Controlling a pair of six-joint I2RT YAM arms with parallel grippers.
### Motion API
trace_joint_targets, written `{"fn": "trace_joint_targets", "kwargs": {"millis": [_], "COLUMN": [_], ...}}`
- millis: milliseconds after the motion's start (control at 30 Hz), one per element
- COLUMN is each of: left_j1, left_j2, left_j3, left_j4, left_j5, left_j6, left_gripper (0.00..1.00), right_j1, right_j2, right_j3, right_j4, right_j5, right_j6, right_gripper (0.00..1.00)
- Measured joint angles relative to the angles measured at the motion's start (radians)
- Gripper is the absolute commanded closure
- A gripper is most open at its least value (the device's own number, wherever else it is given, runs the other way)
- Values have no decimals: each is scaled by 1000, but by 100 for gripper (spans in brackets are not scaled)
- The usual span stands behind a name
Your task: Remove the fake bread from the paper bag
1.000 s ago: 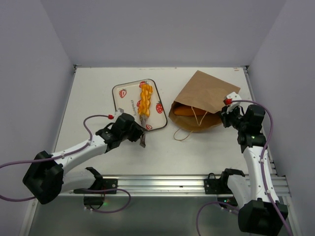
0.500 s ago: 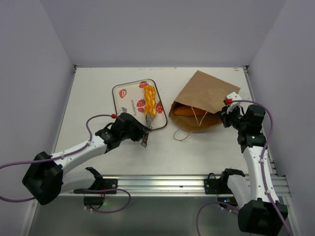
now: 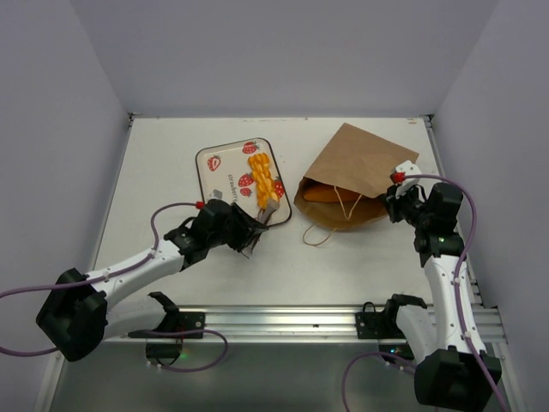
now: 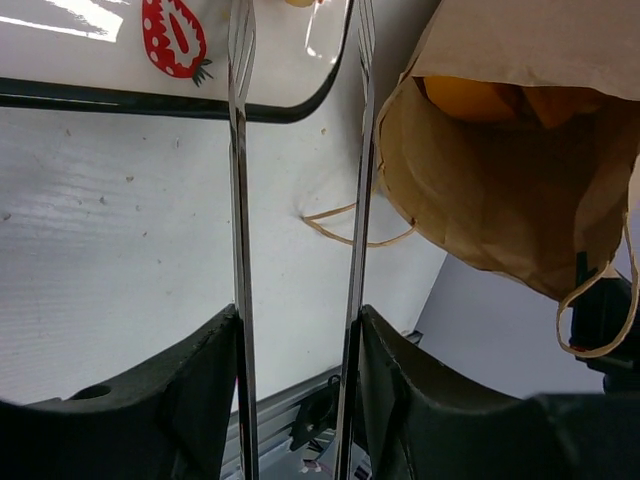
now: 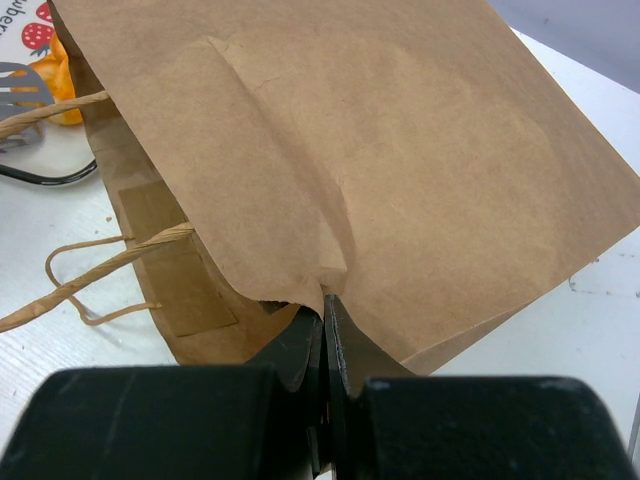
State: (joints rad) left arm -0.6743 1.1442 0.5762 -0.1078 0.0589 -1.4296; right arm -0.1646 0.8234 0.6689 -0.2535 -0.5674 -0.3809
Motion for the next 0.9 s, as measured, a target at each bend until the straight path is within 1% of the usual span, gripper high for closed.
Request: {"fn": "trace_joint_targets", "kwargs": {"millis": [233,367,567,733,900], "left_j1": [0,0,0,0,0], "left_j2": [-50,-88,-161,-208,-203], "left_j3": [-2,-2,-2,-5,-6], "left_j4": [2,-4,-47,-67,-65], "left_j5": [16,20,47,112,212], "left_j6": [0,1,41,105,199], "left_gripper": [49,53,58,60,62], "right_j1": [0,0,-2,-4,-6], "right_j2": [0,0,0,0,0], "right_j3": [0,0,0,0,0], "right_j4": [0,0,0,0,0], "right_j5": [0,0,-1,-3,-8], "right_j6": [0,0,0,0,-1], "right_gripper": [100,100,100,100,100]}}
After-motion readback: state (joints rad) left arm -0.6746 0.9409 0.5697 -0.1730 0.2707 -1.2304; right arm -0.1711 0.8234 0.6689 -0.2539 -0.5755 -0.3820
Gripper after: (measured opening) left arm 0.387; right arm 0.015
